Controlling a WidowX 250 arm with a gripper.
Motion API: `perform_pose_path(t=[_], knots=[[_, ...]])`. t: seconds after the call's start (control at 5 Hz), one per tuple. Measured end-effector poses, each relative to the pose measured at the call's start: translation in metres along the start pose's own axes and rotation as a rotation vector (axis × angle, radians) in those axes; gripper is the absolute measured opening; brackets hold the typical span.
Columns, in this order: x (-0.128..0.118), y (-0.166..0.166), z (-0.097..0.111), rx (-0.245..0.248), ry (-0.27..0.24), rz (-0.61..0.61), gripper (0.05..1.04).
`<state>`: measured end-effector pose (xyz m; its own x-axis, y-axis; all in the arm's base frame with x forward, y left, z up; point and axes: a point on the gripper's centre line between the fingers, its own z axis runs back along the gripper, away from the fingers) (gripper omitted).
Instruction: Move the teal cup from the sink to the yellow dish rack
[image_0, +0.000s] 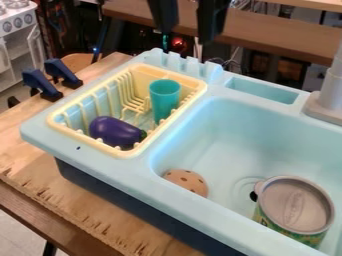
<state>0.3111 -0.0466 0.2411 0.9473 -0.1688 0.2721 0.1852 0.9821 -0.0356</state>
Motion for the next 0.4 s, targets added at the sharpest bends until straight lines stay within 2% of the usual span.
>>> perform_pose_path(t=[0.4], knots=[[-0.0012, -0.0001, 0.0042, 0.004, -0.003, 0.006, 1.006]])
